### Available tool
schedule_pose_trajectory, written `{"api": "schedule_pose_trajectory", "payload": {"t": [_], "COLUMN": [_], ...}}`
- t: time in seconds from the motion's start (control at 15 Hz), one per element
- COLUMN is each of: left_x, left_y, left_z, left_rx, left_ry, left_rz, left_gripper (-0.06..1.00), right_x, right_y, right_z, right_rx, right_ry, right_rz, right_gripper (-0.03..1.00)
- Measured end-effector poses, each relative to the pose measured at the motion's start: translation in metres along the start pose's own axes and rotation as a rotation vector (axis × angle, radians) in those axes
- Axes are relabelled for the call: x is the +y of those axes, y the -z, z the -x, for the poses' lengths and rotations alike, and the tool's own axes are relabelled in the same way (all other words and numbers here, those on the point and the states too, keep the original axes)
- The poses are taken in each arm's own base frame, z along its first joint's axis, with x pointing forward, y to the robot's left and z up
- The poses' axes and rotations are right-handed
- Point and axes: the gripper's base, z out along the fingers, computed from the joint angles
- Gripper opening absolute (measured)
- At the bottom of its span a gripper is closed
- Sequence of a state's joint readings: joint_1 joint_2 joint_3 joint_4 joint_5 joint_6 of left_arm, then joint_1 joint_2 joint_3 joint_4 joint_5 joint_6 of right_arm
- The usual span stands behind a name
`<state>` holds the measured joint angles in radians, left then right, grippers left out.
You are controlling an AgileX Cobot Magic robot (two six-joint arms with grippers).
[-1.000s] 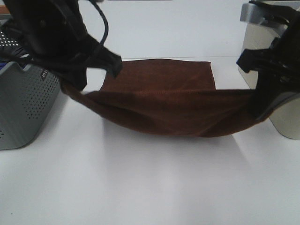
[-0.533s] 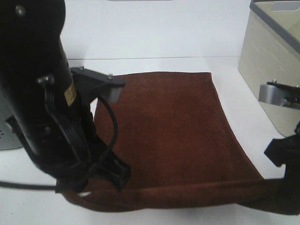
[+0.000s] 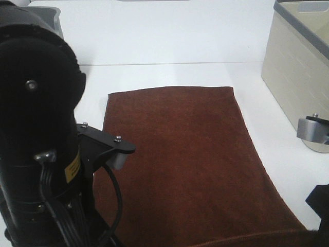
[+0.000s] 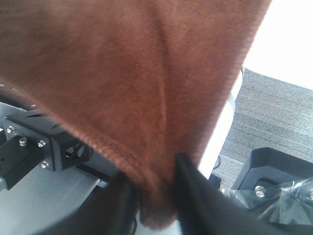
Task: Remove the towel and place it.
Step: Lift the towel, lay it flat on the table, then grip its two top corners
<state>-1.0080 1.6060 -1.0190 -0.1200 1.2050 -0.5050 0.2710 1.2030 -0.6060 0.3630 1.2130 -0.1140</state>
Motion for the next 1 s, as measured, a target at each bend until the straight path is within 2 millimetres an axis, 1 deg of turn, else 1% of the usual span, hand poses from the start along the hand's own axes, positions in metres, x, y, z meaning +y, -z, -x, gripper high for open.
{"api": "schedule_pose_trajectory", "payload": {"t": [0.07,0.13,0.2,0.27,0.4,0.53,0.6,0.67,0.73,0.8,0.87,0.93,1.0], "left_x": [0.000,-0.001,-0.001,0.000,0.000,0.004,0.006,0.008,0.011,0.018,0.026,0.029,0.041], "left_y": [0.000,0.000,0.000,0.001,0.001,0.001,0.003,0.009,0.015,0.028,0.038,0.042,0.052], "left_z": [0.000,-0.001,-0.001,-0.001,-0.001,0.002,0.004,0.009,0.015,0.029,0.041,0.046,0.062], "left_rx": [0.004,0.006,0.005,0.003,0.000,-0.023,-0.051,-0.091,-0.128,-0.206,-0.276,-0.304,-0.404], "left_ry": [0.003,0.003,0.003,0.003,0.002,0.010,0.010,0.006,0.009,0.042,0.072,0.087,0.137], "left_rz": [-0.005,-0.006,-0.007,-0.008,0.001,0.039,0.070,0.103,0.114,0.098,0.071,0.057,0.005], "left_gripper": [0.60,0.74,0.81,0.83,0.83,0.78,0.76,0.75,0.74,0.74,0.74,0.74,0.74], "right_x": [0.000,0.000,0.000,0.000,0.000,0.000,-0.001,0.000,0.002,0.004,0.008,0.009,0.012], "right_y": [0.000,0.000,0.000,0.000,0.000,0.000,0.000,0.005,0.012,0.023,0.042,0.048,0.064], "right_z": [0.000,0.000,0.000,0.000,0.000,0.000,0.002,0.007,0.014,0.022,0.034,0.039,0.055], "right_rx": [0.000,0.000,0.000,0.001,0.001,0.001,-0.022,-0.065,-0.122,-0.182,-0.262,-0.285,-0.335], "right_ry": [0.000,0.000,0.000,0.000,0.001,0.002,0.002,0.010,0.025,0.044,0.077,0.086,0.094], "right_rz": [0.000,0.000,0.000,0.000,-0.002,-0.005,-0.008,-0.015,-0.028,-0.042,-0.075,-0.087,-0.112], "right_gripper": [0.43,0.55,0.61,0.63,0.65,0.65,0.65,0.65,0.65,0.65,0.65,0.65,0.64]}}
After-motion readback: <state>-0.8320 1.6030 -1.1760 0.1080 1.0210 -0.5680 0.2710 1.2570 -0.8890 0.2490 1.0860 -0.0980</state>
